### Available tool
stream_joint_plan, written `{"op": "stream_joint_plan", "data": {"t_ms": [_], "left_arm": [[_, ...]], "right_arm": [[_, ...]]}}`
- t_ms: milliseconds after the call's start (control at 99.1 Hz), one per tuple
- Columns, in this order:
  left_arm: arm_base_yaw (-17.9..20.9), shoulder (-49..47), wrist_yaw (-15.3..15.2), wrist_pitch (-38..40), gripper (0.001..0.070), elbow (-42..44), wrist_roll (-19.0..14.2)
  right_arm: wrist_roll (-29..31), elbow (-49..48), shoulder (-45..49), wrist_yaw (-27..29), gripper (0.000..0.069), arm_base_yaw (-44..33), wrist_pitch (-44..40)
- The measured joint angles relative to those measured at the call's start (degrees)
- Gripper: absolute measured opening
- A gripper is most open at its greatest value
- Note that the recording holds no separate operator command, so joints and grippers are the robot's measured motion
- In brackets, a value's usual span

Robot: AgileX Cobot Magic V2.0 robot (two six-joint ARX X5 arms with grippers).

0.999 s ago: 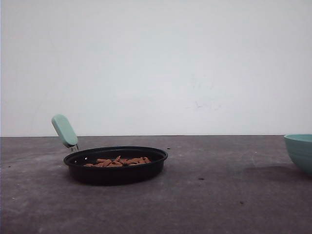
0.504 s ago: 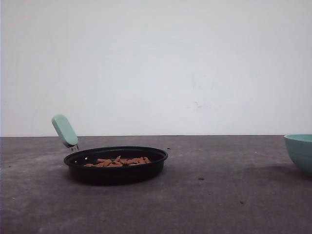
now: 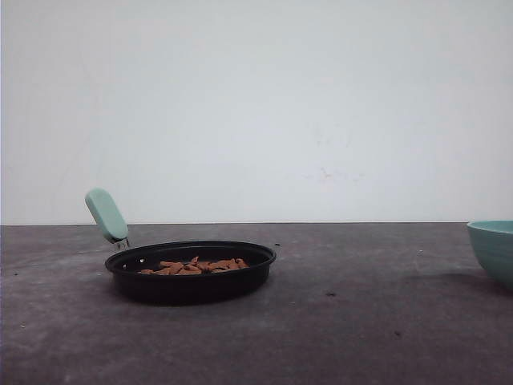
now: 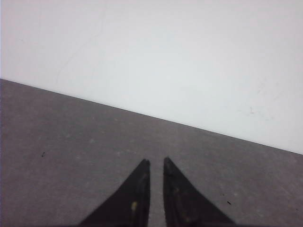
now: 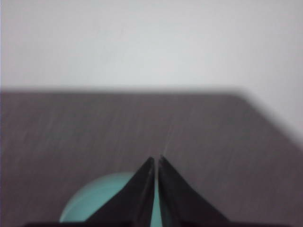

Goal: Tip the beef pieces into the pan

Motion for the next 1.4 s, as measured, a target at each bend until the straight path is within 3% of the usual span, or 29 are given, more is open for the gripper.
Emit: {"op": "stream_joint_plan", "data": {"t_ms": [202, 313, 1402], "left_arm": [[0.0, 0.0, 0.0, 0.0, 0.0024, 0.0, 0.0], [0.0, 0.0, 0.0, 0.0, 0.0024, 0.0, 0.0], [0.0, 0.0, 0.0, 0.0, 0.0024, 0.0, 0.0]], "right_arm": [[5.6, -7.1, -1.6, -1.1, 0.0011, -1.6, 5.8], [6.9, -7.7, -1.4, -1.4, 0.0011, -1.5, 1.4], [3.8, -7.7, -1.4, -0.9, 0.0011, -1.5, 1.5]]}}
